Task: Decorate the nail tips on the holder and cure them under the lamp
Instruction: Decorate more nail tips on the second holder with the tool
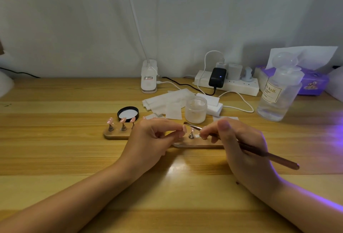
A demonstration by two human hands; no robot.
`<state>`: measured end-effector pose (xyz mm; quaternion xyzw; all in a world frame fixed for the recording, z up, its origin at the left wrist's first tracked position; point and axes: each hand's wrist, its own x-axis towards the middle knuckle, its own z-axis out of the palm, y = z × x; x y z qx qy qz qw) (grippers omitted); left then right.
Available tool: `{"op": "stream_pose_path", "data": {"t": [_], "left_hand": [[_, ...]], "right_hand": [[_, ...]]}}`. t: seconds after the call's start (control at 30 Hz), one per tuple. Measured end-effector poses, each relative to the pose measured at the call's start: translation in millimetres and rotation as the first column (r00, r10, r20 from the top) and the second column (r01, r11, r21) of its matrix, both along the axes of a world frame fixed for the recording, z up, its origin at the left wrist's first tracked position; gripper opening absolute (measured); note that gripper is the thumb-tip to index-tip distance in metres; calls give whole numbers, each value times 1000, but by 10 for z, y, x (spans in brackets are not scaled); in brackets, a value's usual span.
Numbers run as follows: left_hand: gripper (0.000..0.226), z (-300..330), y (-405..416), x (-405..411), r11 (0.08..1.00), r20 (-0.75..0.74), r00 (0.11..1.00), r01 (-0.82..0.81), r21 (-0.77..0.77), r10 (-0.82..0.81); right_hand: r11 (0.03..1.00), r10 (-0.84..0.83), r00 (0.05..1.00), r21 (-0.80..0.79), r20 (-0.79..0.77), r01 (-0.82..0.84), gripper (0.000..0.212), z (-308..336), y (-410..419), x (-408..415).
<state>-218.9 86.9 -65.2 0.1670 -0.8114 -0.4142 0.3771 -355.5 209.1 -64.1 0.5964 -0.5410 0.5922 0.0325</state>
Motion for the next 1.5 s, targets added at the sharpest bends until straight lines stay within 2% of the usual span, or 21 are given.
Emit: {"op": "stream_pose_path", "data": {"t": [0.2, 0.33, 0.5, 0.63, 0.77, 0.9, 1.07, 1.2, 1.33, 1.5], "left_hand": [[13, 16, 8, 3, 1000, 15, 1000, 5, -30, -4], [12, 28, 14, 3, 1000, 24, 1000, 0, -25, 1], [14, 55, 51, 5, 999, 52, 998, -44, -19, 45], [16, 70, 68, 8, 999, 70, 996, -49, -9, 50], [17, 69, 72, 6, 999, 58, 997, -51, 1, 51], [13, 57, 56, 0, 999, 57, 997, -43, -8, 43], [17, 35, 18, 5, 1000, 41, 999, -24, -3, 24], [27, 37, 10, 11, 1000, 43, 999, -20, 10, 19], [27, 50, 15, 12, 999, 39, 999, -12, 35, 11], [25, 42, 9, 8, 999, 32, 999, 2, 43, -4]], "right_hand": [[999, -6, 998, -44, 66, 9, 49, -5, 10, 7], [1000, 3, 1000, -2, 6, -3, 43, 17, -4, 14], [999, -32, 990, -19, 136, 35, 46, -2, 16, 10], [1000, -10, 1000, -7, 10, 10, 45, 20, -6, 26], [1000, -25, 992, 2, 123, 25, 51, 0, 13, 16], [1000, -13, 998, 9, 59, 13, 45, 20, 7, 15], [1000, -23, 986, 15, 162, 21, 43, 4, 14, 12], [999, 6, 995, 43, 104, -11, 42, 21, 12, 15], [999, 16, 978, 35, 210, -24, 43, 16, 25, 20], [998, 19, 990, 55, 137, -27, 44, 34, 14, 25]]}}
